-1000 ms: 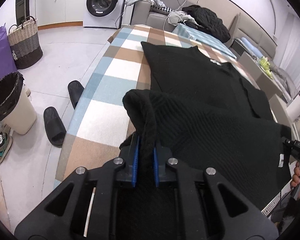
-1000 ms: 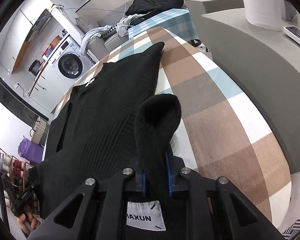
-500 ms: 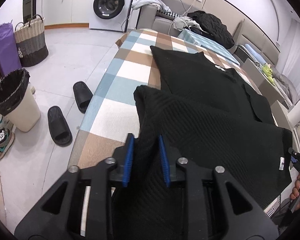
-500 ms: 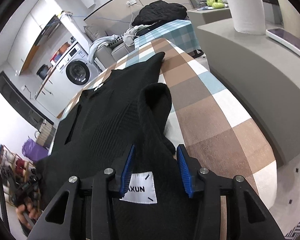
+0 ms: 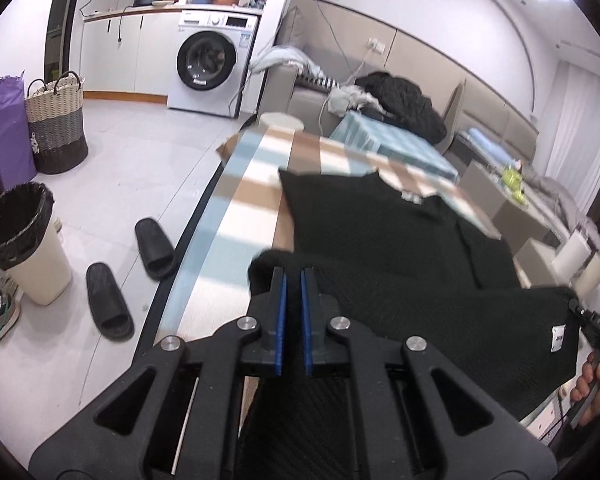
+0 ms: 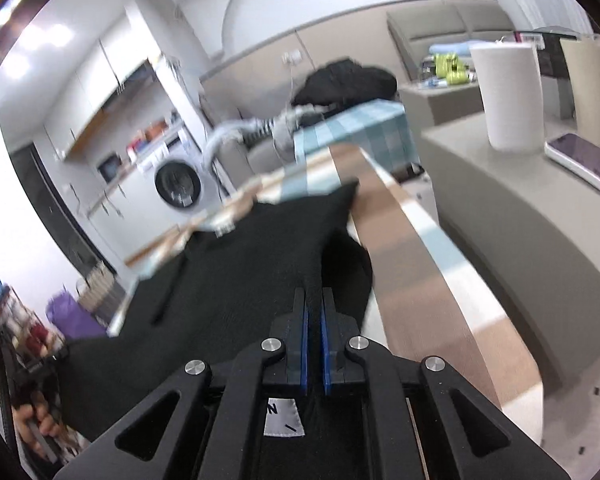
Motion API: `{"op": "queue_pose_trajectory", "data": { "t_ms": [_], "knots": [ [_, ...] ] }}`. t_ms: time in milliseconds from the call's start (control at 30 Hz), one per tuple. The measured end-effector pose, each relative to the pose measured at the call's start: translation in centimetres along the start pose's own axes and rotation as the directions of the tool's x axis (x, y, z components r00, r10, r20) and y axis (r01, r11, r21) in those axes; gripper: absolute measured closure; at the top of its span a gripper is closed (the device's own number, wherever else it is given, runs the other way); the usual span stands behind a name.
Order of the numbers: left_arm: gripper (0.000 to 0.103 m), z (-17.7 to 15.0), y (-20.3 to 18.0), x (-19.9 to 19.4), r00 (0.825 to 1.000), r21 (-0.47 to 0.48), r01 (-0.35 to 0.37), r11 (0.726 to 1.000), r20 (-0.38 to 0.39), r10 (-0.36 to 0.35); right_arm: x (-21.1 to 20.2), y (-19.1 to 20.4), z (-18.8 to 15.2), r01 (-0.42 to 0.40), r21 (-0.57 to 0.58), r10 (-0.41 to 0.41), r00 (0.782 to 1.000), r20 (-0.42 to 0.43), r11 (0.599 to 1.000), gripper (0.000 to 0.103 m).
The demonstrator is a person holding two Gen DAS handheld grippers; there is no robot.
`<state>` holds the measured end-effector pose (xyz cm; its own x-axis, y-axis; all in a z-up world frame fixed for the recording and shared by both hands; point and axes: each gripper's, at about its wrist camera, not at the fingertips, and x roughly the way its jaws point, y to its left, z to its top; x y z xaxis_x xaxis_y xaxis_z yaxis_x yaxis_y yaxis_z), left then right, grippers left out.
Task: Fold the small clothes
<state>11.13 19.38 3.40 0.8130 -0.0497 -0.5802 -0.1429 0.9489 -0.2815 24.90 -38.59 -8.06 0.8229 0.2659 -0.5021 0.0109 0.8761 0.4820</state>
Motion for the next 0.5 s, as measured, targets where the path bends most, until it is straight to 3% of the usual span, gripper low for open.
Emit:
{"op": "queue_pose_trajectory", "data": {
  "t_ms": [100,233,367,433,500],
  "knots": [
    [0.099,2.2,0.1,1.1,1.0,-0.022,-0.001,1.0,0.019,0.001,0.9,0.1,1.4,0.001,0.053,-0.003,0.999,0.049,0.999,0.098],
    [0.099,4.4,0.6,4.3,1.0,-0.052,-0.015,0.999,-0.008,0.014,3.8,-0.6,3.0,0.035,0.162,-0.044,0.998,0.05,0.986,0.098],
    [0.099,4.7,0.8,8.8,0.995,-0.041,-0.06,0.997,-0.085,0.056,7.2,-1.7,3.8,0.11,0.212,-0.112,0.994,-0.003,0.971,0.098],
    [0.098,4.2,0.7,10.6,0.987,-0.019,-0.09,0.996,-0.133,0.087,9.2,-2.3,3.8,0.146,0.232,-0.13,0.988,-0.082,0.962,0.096],
    [0.088,3.4,0.9,11.5,0.98,-0.007,-0.113,0.994,-0.163,0.11,9.9,-3.0,3.4,0.171,0.254,-0.141,0.981,-0.135,0.952,0.089]
  ]
}}
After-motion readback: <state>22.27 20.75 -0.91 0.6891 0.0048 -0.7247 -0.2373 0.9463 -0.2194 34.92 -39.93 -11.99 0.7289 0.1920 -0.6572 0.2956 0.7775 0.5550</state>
